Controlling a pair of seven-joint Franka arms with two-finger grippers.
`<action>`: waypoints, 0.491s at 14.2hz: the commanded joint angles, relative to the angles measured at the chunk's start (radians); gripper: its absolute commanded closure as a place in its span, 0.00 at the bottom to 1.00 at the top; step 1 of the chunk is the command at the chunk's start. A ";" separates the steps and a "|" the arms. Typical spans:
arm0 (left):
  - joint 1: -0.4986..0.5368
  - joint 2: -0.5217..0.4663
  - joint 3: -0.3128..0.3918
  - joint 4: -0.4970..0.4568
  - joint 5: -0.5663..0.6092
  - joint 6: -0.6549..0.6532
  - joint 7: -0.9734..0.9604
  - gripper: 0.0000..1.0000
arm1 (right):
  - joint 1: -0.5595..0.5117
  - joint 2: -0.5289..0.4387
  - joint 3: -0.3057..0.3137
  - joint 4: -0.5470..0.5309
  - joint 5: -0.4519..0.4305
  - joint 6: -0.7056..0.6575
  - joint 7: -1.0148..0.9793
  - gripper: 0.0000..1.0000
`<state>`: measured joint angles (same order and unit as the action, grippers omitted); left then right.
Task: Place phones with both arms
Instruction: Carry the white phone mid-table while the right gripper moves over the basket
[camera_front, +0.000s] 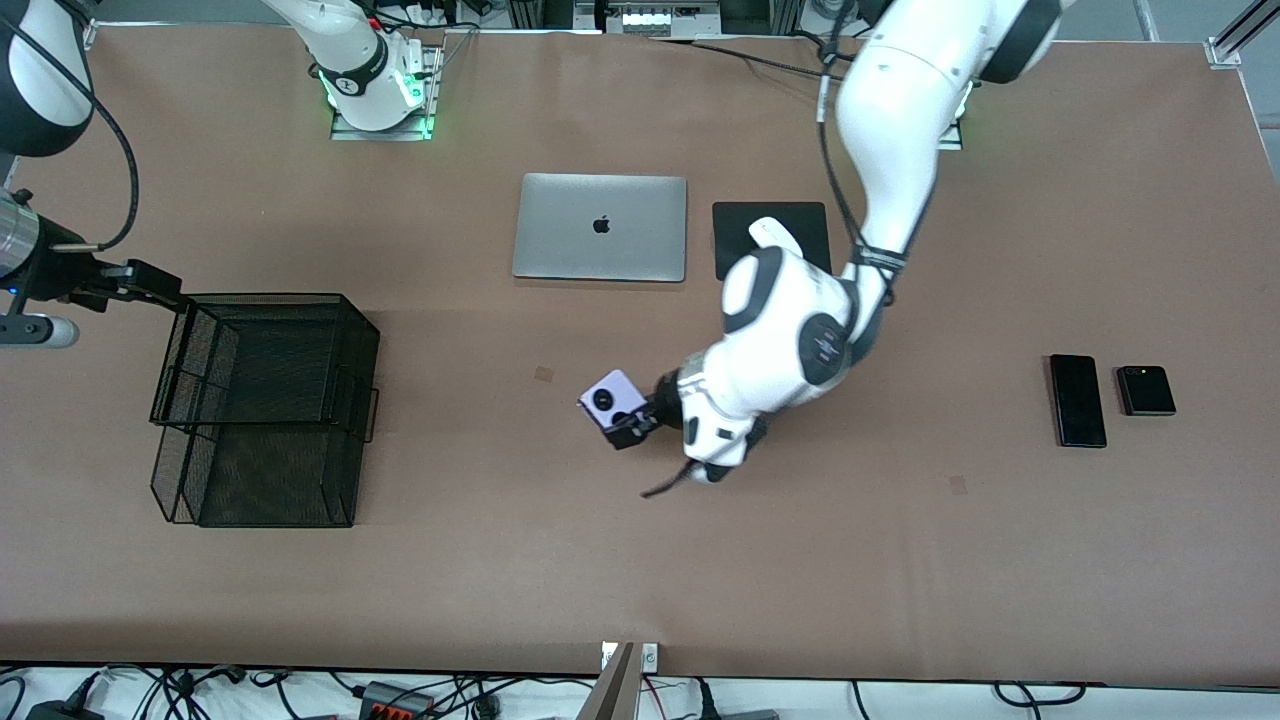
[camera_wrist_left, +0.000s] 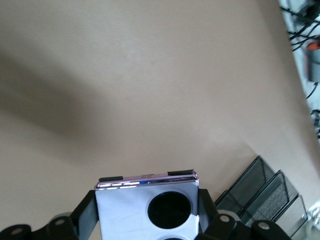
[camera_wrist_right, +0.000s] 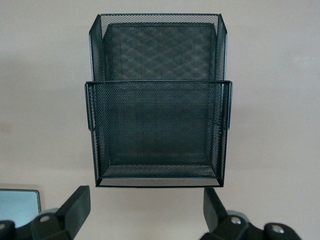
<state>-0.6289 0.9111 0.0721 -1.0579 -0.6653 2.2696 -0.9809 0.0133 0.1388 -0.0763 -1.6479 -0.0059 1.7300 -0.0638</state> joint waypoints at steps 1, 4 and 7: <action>-0.054 0.043 0.064 0.062 -0.019 0.016 -0.019 0.73 | 0.004 0.024 0.013 0.013 0.000 0.006 0.009 0.00; -0.127 0.063 0.113 0.067 -0.010 0.124 -0.009 0.75 | 0.027 0.068 0.013 0.013 0.001 0.011 -0.005 0.00; -0.260 0.110 0.240 0.069 -0.019 0.218 0.022 0.77 | 0.092 0.122 0.015 0.010 0.009 0.068 -0.005 0.00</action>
<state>-0.8064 0.9704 0.2282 -1.0355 -0.6650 2.4342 -0.9758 0.0660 0.2279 -0.0628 -1.6486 -0.0035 1.7733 -0.0651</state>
